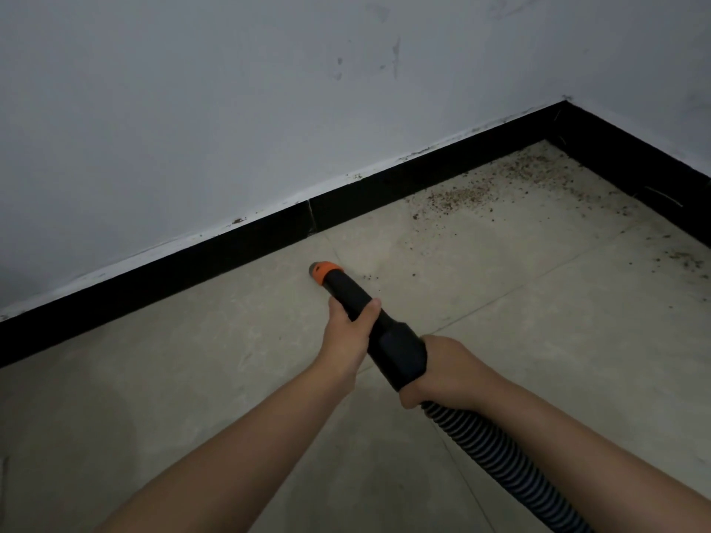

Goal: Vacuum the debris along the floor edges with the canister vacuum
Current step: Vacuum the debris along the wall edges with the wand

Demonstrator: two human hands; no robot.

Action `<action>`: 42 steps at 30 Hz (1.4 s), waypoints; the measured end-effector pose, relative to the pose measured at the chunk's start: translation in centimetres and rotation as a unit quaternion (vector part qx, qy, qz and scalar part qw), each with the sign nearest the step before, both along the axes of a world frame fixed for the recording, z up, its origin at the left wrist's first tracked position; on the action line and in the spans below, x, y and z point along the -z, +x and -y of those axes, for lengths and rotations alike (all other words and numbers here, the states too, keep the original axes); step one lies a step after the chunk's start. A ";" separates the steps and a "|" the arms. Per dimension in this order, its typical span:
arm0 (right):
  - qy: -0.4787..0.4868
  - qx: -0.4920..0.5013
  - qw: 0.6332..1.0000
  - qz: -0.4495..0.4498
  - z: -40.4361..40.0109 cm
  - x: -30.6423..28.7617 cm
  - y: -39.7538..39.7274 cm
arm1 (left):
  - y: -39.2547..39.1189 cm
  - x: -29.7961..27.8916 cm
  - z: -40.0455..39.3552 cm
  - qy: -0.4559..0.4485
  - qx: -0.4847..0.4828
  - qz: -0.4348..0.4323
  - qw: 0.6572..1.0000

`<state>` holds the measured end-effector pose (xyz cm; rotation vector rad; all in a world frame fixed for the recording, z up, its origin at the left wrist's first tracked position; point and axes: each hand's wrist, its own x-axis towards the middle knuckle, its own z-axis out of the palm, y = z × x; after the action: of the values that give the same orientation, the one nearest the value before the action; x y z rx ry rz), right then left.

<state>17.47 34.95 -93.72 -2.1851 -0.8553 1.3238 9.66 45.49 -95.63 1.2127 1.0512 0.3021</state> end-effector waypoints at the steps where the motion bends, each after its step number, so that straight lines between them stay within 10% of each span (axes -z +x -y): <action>1: -0.004 -0.015 1.000 0.009 0.0 -0.1 -0.3 | -0.5 0.0 0.0 -0.001 0.000 -0.001 1.000; 18: -0.042 0.076 0.995 0.042 6.1 -2.0 4.1 | 5.9 -0.9 5.4 -0.054 0.084 -0.002 0.995; 29: -0.079 -0.037 0.994 0.061 7.2 -2.7 1.9 | 1.6 -1.7 7.4 -0.046 0.041 -0.013 0.998; 42: -0.051 0.110 0.986 0.114 9.9 -2.6 4.5 | 7.2 -2.5 8.6 -0.050 0.146 -0.004 0.988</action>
<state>21.93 25.07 -91.14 -2.4649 -0.6137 1.0463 16.90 36.87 -93.14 1.2578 0.8699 0.0168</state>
